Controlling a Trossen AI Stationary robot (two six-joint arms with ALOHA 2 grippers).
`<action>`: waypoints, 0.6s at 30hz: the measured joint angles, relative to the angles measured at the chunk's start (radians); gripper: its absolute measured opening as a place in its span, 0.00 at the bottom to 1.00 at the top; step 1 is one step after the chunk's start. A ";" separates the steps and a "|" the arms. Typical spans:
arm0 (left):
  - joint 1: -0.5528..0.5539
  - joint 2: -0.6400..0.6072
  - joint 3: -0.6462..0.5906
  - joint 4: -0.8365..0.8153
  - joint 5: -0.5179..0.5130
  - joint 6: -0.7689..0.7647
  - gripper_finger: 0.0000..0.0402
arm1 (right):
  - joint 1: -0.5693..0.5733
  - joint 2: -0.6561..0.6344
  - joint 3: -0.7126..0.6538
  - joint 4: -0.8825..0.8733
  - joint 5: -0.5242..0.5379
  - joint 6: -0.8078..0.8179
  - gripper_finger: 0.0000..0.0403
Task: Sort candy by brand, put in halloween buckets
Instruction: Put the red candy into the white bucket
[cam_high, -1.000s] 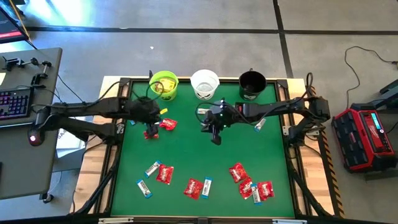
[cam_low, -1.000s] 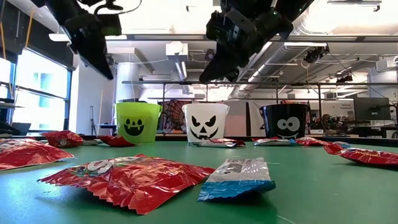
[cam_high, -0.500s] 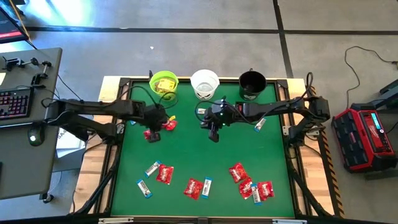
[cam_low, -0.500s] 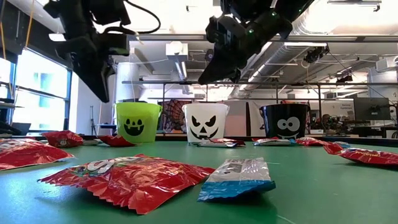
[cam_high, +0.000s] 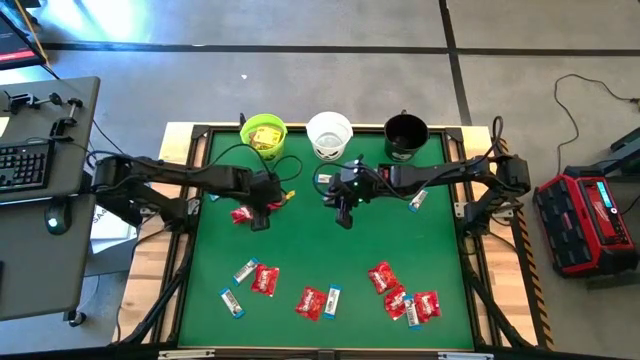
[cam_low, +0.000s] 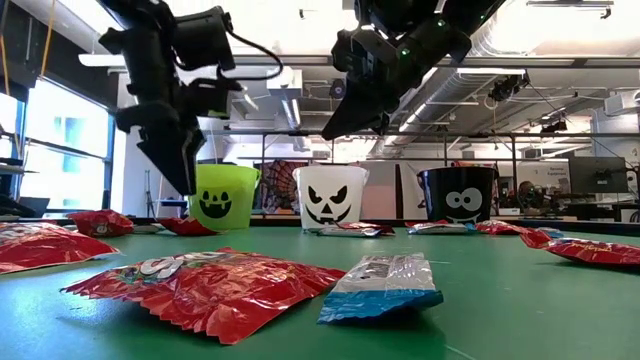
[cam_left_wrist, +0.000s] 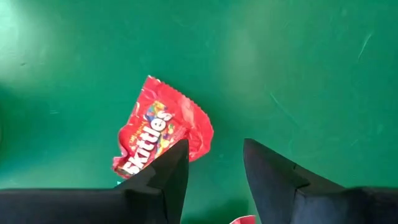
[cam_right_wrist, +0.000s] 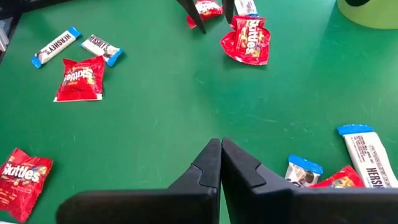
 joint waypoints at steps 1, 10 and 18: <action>-0.002 0.009 0.000 0.000 0.000 0.009 0.36 | 0.000 0.000 0.000 -0.001 0.000 0.000 0.00; -0.006 0.058 0.000 0.036 -0.024 0.037 0.36 | 0.000 0.000 0.000 -0.015 -0.001 -0.001 0.00; -0.003 0.101 0.000 0.048 -0.041 0.044 0.36 | 0.000 0.000 0.000 -0.014 0.007 -0.001 0.00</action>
